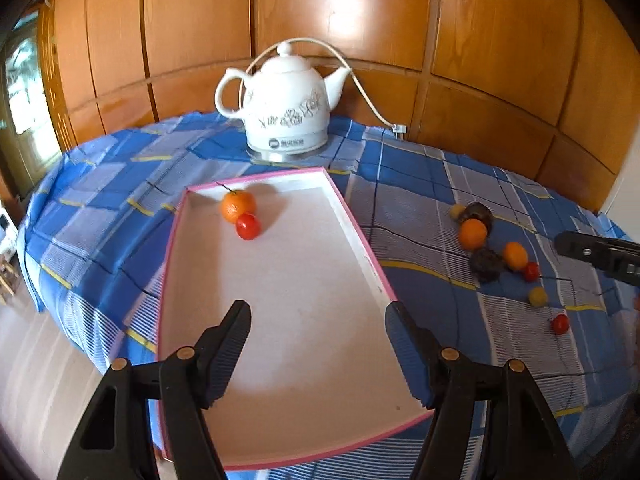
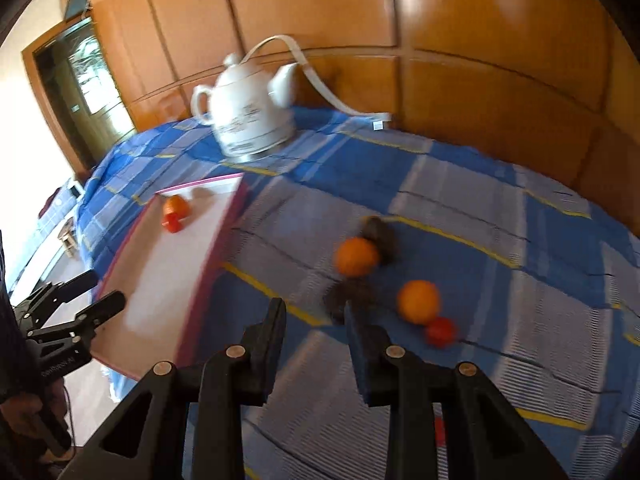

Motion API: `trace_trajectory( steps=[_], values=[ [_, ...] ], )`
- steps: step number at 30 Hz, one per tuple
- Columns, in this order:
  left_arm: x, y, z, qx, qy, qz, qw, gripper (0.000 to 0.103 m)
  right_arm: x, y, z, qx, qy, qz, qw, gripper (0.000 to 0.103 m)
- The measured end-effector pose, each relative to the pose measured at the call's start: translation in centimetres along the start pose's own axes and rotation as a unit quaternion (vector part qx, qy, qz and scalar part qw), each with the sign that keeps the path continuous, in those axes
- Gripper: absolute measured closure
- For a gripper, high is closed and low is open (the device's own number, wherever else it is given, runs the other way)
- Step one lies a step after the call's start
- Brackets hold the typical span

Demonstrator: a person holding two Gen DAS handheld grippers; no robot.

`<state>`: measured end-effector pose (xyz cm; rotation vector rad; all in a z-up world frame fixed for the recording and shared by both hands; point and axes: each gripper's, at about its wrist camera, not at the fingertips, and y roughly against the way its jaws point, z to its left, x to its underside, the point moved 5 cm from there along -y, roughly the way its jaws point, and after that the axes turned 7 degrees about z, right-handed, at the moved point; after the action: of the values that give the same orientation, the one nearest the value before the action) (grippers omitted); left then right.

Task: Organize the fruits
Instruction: 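Lower the red tomato into the tray and open the right gripper, then reach the left gripper to a red tomato and close on it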

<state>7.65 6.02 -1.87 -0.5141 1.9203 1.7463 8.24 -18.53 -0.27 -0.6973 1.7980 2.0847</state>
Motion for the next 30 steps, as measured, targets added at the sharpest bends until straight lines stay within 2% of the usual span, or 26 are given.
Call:
trace_trajectory(
  steps=[6, 11, 16, 20, 23, 26, 30],
  values=[
    [-0.3, -0.4, -1.9, 0.042, -0.007, 0.02, 0.9989, 0.034, 0.9, 3.2, -6.4, 0.046, -0.051, -0.014, 0.998, 0.071],
    [-0.6, 0.2, -5.7, 0.113, -0.052, 0.02, 0.992, 0.035, 2.1, 5.1, -11.6, 0.082, -0.098, -0.02, 0.992, 0.071],
    [-0.4, 0.3, -11.8, 0.196, -0.127, 0.041, 0.9715, 0.039, 3.2, 5.4, -15.8, 0.112, -0.122, -0.008, 0.986, 0.071],
    [0.8, -0.8, -17.1, 0.235, -0.185, 0.082, 0.9507, 0.06, 4.1, 5.0, -18.9, 0.116, -0.165, -0.008, 0.979, 0.071],
    [1.9, -1.8, -20.8, 0.251, -0.215, 0.11, 0.9374, 0.067, 4.9, 4.6, -20.4, 0.108, -0.198, 0.002, 0.974, 0.071],
    [2.8, -3.1, -23.8, 0.259, -0.224, 0.131, 0.9305, 0.067, 4.7, 4.8, -20.6, 0.09, -0.203, -0.005, 0.975, 0.071],
    [3.5, -5.0, -26.7, 0.246, -0.229, 0.147, 0.9301, 0.067, 4.5, 4.8, -20.0, 0.077, -0.195, -0.009, 0.978, 0.071]
  ],
)
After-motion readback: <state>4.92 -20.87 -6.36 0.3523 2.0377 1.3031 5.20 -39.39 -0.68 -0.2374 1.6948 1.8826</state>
